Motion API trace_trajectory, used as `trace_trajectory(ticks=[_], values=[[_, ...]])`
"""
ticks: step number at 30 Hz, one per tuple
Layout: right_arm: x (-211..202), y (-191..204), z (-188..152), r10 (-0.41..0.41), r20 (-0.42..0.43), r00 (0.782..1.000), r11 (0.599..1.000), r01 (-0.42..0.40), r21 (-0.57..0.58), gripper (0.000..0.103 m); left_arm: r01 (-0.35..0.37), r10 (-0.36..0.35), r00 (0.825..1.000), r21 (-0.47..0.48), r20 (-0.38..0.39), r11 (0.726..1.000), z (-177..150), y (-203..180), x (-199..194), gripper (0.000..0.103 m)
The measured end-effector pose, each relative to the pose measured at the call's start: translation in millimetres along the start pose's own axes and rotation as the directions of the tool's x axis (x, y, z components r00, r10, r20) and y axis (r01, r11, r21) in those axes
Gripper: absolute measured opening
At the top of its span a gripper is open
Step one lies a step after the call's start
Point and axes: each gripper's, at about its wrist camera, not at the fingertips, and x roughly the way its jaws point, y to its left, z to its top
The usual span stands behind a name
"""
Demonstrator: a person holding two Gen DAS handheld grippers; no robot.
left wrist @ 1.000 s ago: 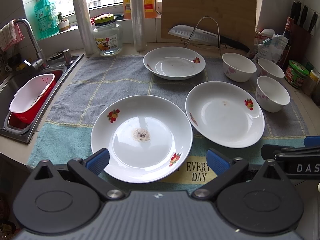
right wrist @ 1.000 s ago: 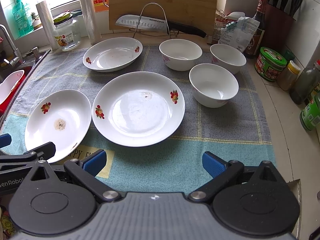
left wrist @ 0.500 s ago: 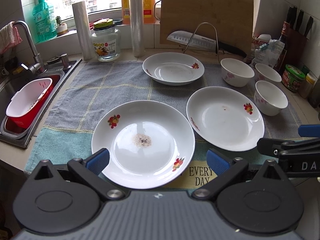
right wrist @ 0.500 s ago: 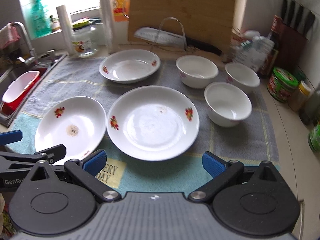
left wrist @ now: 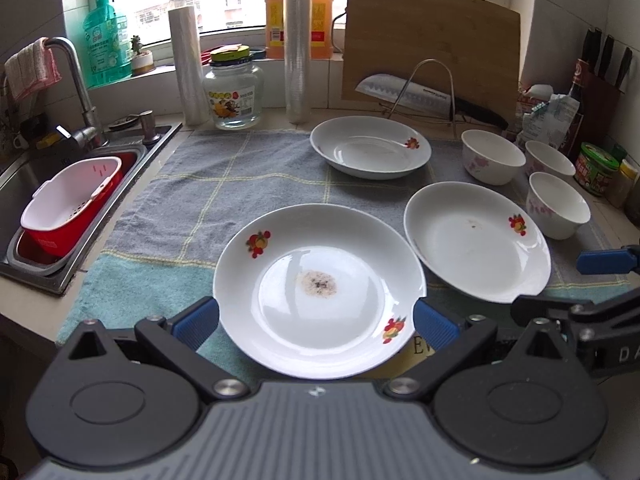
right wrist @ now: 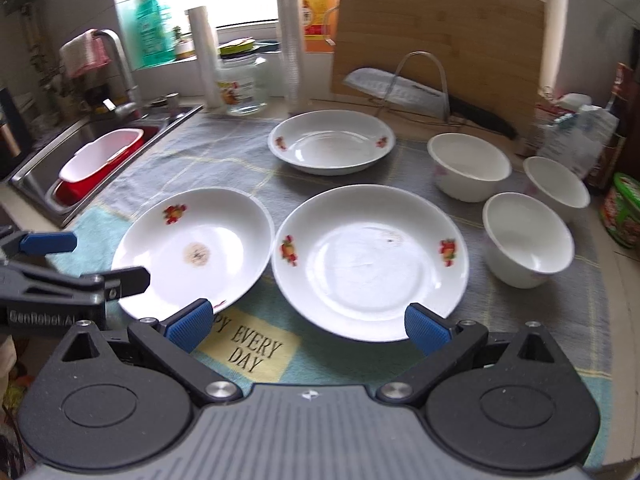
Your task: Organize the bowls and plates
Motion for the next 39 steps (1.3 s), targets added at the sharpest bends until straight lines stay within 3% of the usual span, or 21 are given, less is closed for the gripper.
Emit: trace_trajectory(ticks=[7,19,24,30,39], values=[[16,16,-16,0.08,-0.031,0.996,0.994,-0.082,-0.076,0.103,-0.018,0.017,1.0,-0.021,-0.011,1.0,-7,16,-1,0.102],[77,67,-29,0.052,-0.083,0.995,0.985,-0.065,-0.162,0.103,0.017,-0.016,1.0,0.014,-0.019,1.0,5,71,18,0.102],[93,85,-32,0.015,-0.066,0.998,0.981,-0.027,-0.193,0.103,0.055,-0.052,0.998,0.065,-0.041,0.996,8,83,34,0.102],[102,94,-28,0.03,-0.047,0.998,0.981,-0.038,-0.189,0.103,0.131,-0.123,0.99,0.123,-0.071,0.984,14,91,52,0.102],[109,96,-28,0.054,0.005,0.999,0.978,-0.051,-0.202,0.103,0.28,-0.25,0.956,0.227,-0.151,0.933,34,93,89,0.102]])
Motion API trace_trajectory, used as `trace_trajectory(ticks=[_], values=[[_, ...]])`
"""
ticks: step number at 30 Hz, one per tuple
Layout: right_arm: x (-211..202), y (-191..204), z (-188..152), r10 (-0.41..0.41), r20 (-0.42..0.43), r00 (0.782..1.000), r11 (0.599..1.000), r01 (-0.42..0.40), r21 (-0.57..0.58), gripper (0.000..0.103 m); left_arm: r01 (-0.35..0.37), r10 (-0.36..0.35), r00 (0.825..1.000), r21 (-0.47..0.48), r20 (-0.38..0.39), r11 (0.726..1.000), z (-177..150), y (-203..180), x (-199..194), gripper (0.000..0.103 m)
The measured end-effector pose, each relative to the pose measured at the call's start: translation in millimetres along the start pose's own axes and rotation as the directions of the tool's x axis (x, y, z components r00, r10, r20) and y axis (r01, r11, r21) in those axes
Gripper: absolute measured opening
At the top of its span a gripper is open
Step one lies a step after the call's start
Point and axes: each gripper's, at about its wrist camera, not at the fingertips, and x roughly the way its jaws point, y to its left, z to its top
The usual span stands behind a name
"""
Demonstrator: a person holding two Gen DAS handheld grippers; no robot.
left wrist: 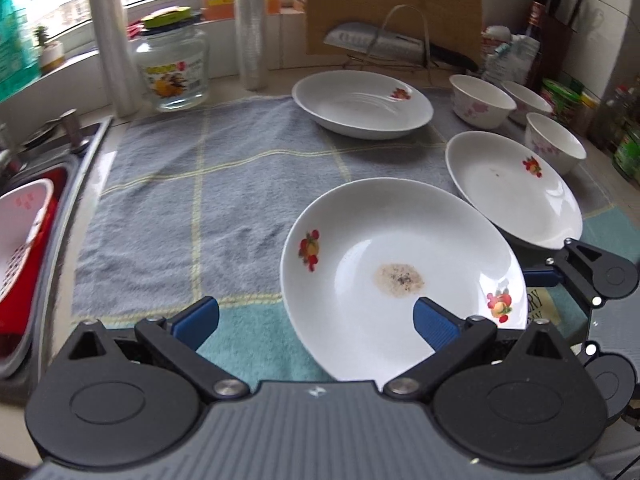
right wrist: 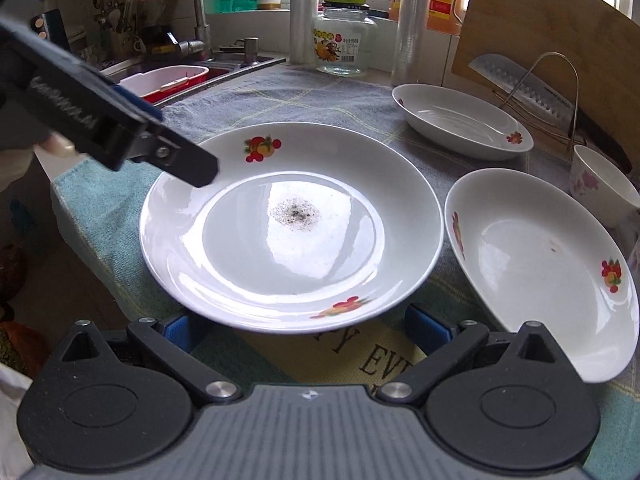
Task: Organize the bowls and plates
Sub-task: 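Move the left gripper to the rim of the large flower plate and close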
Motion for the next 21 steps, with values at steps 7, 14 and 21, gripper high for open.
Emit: trace_trajectory(ticks=[7,14,21], values=[[-1,0,-4,-0.001,0.022,1.0,1.0,0.001,0.003,0.103,0.149,-0.143,0.988,0.104,-0.058,0.983,26,2,31,0.102],[-2,1,-5,-0.002,0.028,1.0,1.0,0.002,0.004,0.103,0.234,-0.214,0.964,0.123,-0.158,0.964,39,3,65,0.102],[-3,0,-8,0.004,0.048,0.999,1.0,-0.004,-0.003,0.103,0.228,-0.205,0.963,0.124,-0.176,0.966,40,1,73,0.102]])
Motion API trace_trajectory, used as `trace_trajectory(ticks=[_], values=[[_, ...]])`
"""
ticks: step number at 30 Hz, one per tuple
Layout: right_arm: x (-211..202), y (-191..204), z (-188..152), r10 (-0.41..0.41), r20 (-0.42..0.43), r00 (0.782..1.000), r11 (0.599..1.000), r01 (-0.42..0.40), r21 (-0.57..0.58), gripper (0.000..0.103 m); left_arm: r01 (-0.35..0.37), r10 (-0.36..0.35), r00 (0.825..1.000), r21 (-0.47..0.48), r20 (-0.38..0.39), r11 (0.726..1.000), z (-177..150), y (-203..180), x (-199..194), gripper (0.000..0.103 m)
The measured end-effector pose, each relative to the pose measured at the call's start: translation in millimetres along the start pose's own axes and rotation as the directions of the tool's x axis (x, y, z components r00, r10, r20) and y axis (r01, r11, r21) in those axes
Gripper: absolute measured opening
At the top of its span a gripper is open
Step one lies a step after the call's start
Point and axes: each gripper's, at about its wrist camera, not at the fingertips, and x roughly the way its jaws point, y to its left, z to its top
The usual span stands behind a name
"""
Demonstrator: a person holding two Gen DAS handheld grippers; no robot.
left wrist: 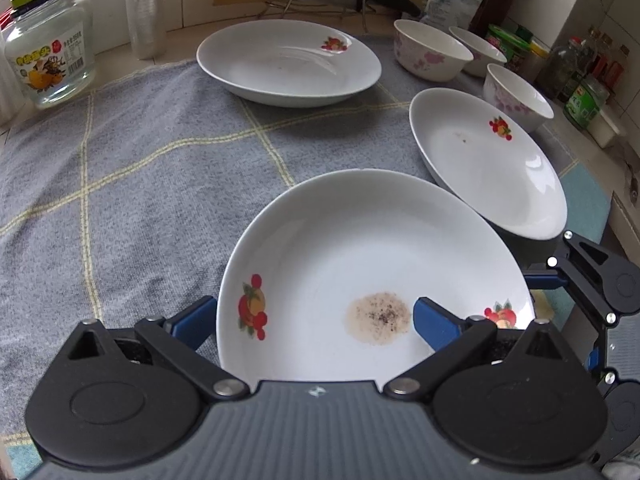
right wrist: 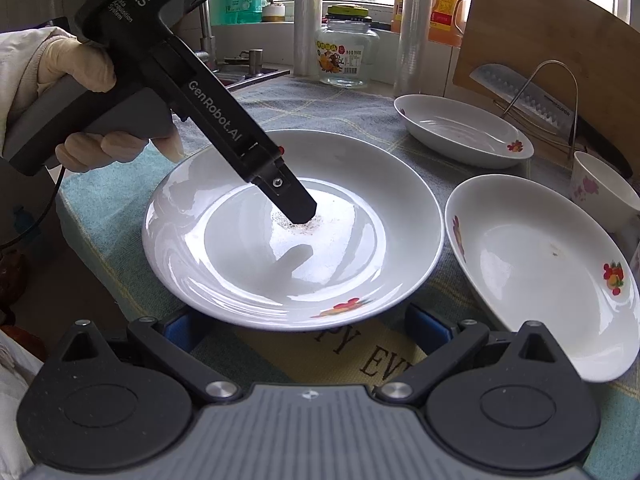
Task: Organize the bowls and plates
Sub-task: 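Move the left gripper to the rim of the large flower plate and close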
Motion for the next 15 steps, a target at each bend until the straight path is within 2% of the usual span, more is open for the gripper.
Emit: trace_trajectory(ticks=[8,15], values=[[-4,-1,-12,0.002,0.081,0.997,1.0,-0.002,0.0,0.103,-0.024,0.025,1.0,0.029,-0.017,0.999,1,-4,3,0.102],[-3,-2,-10,0.011,0.088,0.996,1.0,-0.01,-0.013,0.103,0.073,-0.072,0.996,0.032,-0.055,0.997,13,11,2,0.102]])
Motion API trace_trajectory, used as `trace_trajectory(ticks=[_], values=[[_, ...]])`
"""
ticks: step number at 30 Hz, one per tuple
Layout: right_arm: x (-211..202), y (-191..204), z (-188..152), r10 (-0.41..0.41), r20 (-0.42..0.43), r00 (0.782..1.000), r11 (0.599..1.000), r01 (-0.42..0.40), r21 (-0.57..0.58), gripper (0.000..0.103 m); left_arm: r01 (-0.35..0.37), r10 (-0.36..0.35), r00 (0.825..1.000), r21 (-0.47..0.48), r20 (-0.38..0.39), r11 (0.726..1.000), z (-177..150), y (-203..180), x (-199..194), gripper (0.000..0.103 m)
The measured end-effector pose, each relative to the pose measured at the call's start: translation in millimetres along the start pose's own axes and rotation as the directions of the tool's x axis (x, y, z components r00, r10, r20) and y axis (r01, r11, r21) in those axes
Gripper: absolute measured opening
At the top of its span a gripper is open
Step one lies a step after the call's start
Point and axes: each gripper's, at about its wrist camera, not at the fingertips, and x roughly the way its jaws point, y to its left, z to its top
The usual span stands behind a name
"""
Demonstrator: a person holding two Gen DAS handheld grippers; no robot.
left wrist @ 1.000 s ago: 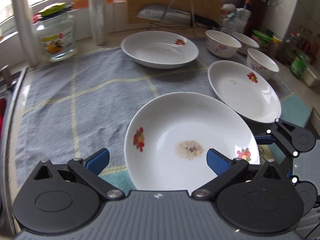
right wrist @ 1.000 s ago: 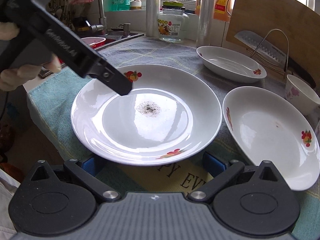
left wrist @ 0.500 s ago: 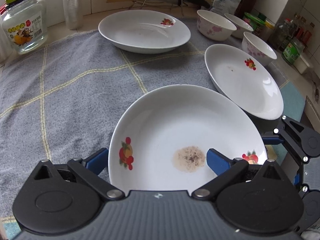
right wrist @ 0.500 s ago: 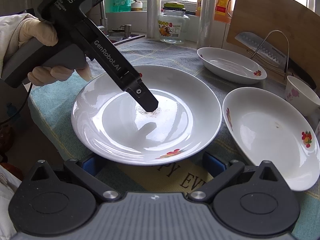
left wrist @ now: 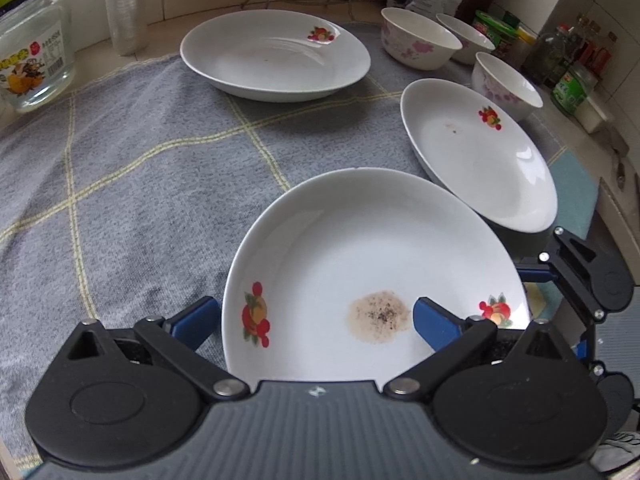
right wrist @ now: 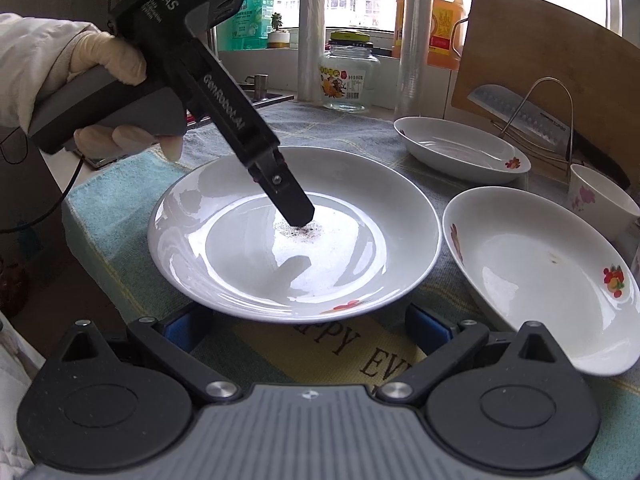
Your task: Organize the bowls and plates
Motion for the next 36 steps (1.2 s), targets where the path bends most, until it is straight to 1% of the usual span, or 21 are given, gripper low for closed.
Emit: trace_trajectory(ticks=[5,6,8,12,18,21,25,36], values=[[3,2,5,0.002,-0.02,1.0,1.0,-0.002,-0.006,0.103,0.064,-0.064,0.998,0.013,-0.019,0.998,8,11,-3,0.1],[3,2,5,0.002,-0.022,1.0,1.0,-0.002,-0.005,0.103,0.069,-0.069,0.997,0.019,-0.025,0.997,10,11,-3,0.1],[4,3,5,0.001,-0.023,1.0,1.0,-0.001,-0.005,0.103,0.08,-0.078,0.996,0.032,-0.036,0.996,13,12,-4,0.095],[5,6,7,-0.003,-0.028,1.0,1.0,0.003,-0.018,0.103,0.114,-0.112,0.992,0.051,-0.05,0.992,19,13,-2,0.094],[8,7,10,0.008,-0.038,0.999,1.0,-0.008,-0.019,0.103,0.141,-0.136,0.988,0.068,-0.068,0.988,23,14,0,0.094],[9,6,12,0.016,-0.046,0.999,1.0,-0.016,-0.012,0.103,0.148,-0.143,0.987,0.076,-0.068,0.986,24,14,0,0.091],[10,6,14,0.016,-0.06,0.998,1.0,-0.017,-0.011,0.103,0.175,-0.169,0.983,0.077,-0.071,0.982,25,13,1,0.086],[11,11,21,0.0,-0.104,0.995,1.0,-0.001,-0.006,0.103,0.179,-0.175,0.983,0.069,-0.06,0.981,23,14,-3,0.085]])
